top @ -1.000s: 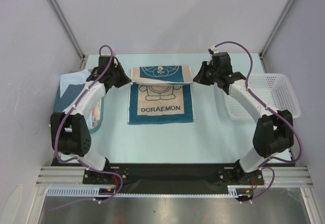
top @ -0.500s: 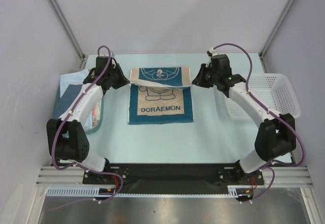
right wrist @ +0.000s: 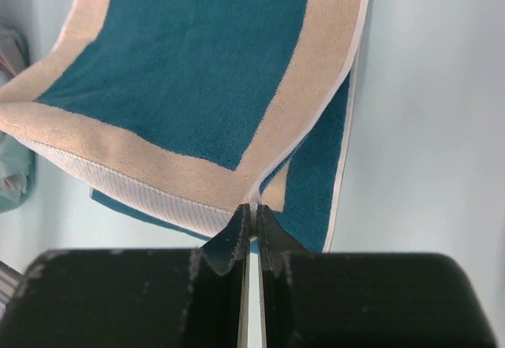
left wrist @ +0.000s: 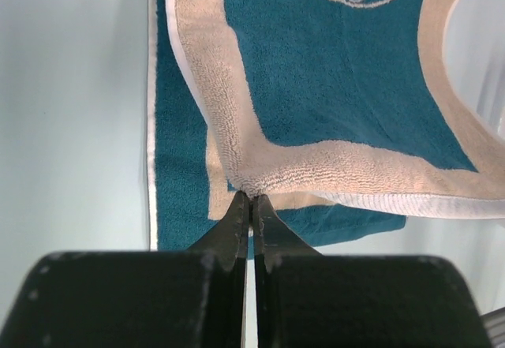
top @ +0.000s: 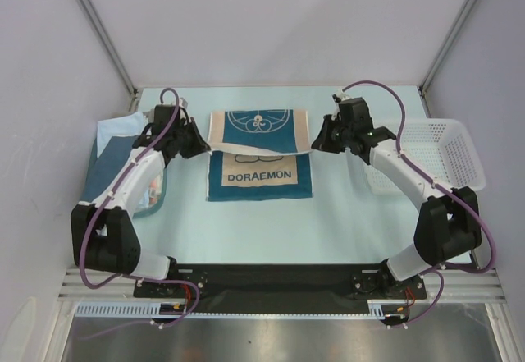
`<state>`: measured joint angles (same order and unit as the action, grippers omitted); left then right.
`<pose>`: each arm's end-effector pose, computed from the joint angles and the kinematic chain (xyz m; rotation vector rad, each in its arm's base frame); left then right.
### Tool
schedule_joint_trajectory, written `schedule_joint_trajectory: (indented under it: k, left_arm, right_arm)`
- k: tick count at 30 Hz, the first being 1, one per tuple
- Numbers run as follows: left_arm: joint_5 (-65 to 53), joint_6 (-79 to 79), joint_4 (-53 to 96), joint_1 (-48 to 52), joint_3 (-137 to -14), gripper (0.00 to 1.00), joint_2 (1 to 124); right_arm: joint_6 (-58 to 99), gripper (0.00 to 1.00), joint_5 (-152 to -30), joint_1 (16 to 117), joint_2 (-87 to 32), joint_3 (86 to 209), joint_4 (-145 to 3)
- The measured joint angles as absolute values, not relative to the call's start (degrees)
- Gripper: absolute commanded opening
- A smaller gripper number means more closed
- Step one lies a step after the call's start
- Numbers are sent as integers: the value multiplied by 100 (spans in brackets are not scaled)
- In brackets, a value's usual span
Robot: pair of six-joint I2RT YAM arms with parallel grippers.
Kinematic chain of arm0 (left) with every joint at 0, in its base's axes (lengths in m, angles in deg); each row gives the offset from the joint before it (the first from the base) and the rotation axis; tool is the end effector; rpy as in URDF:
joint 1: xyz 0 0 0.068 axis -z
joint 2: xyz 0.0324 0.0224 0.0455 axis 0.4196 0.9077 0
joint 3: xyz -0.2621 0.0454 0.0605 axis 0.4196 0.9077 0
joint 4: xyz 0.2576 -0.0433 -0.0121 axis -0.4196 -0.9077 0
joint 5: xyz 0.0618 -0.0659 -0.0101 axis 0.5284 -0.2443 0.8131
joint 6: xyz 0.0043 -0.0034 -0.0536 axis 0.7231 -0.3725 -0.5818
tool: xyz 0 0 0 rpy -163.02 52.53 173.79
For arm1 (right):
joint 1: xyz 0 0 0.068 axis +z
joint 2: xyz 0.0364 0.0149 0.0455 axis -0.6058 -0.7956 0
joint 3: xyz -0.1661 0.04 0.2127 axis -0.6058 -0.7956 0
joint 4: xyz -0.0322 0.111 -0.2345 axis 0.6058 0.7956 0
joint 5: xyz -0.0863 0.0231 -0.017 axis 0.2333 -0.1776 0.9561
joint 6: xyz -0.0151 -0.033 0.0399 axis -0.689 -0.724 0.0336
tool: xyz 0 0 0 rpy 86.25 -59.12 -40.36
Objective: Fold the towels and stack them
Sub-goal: Fold the towel
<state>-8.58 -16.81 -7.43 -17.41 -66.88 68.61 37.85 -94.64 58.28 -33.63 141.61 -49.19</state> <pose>0.3081 -0.0466 0.2785 -0.3373 2.3715 -0.5141 0.3176 0.1293 0.2914 -0.0464 2.3308 0.6278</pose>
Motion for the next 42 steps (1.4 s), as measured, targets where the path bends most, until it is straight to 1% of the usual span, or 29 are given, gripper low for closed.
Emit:
schedule_joint_trajectory:
  k: [6,18,42]
  left_arm:
    - [-976,-1660,-721,-1741,-6428,0,6738]
    - [-1109,-1618,-719,-1741,-5945,0,6472]
    - [-1376,-1358,-1068,-1704,-5641,0,6231]
  right_arm:
    - [3785,0,-9460,5975,-3352,13903,-4854]
    - [3785,0,-9416,6178,-3352,13829,-4810]
    - [3783,0,-9235,6274,-3352,13429,-4793]
